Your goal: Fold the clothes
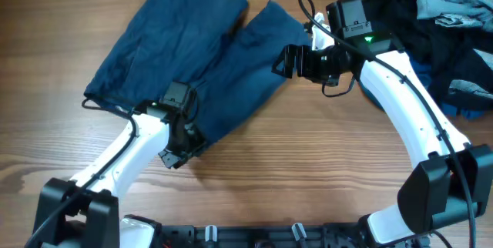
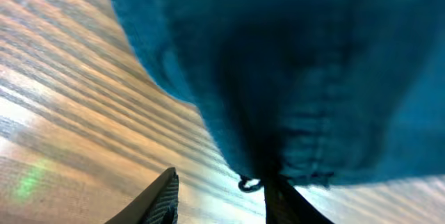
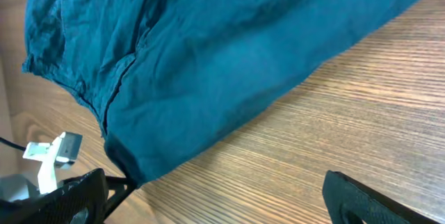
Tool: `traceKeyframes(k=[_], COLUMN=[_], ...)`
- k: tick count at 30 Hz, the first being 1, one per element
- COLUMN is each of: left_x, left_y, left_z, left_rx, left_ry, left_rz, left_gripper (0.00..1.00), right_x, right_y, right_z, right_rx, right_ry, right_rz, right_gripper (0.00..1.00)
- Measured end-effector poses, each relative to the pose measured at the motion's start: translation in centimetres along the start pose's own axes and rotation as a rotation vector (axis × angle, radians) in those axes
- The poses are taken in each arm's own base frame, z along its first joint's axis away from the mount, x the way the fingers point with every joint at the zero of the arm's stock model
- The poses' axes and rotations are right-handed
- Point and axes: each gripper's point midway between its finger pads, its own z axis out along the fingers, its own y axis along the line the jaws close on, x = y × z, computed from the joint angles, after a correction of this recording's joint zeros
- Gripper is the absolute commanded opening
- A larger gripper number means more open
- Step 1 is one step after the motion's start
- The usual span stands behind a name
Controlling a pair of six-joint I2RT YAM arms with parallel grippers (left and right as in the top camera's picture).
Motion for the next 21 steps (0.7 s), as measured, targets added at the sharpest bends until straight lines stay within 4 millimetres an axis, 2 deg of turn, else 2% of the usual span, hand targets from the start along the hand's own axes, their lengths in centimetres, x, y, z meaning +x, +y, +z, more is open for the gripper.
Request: traceKeyframes(k=[4, 11, 21], left_x=[-1.5, -4.7, -5.5], left_y=[0.0, -2.2, -2.0], left_z=[0.8, 0.3, 0.1], left_rx=[0.006, 0.093, 0.075], left_ry=[-0.082, -0.233, -0.275], left_rz=[-0.049, -0.07, -0.075], left_gripper=[0.43, 0.49, 0.48], right_x=[-0.2, -0.6, -1.0], right_y=[0.0, 0.0, 0.1], right_z=[0.0, -0.1, -0.1], right_rx=[0.001, -0.003, -0.007], right_ry=[-0.01, -0.025, -0.038], right_rz=[-0.016, -0.02, -0.027], right_gripper=[1.0, 0.99, 1.0])
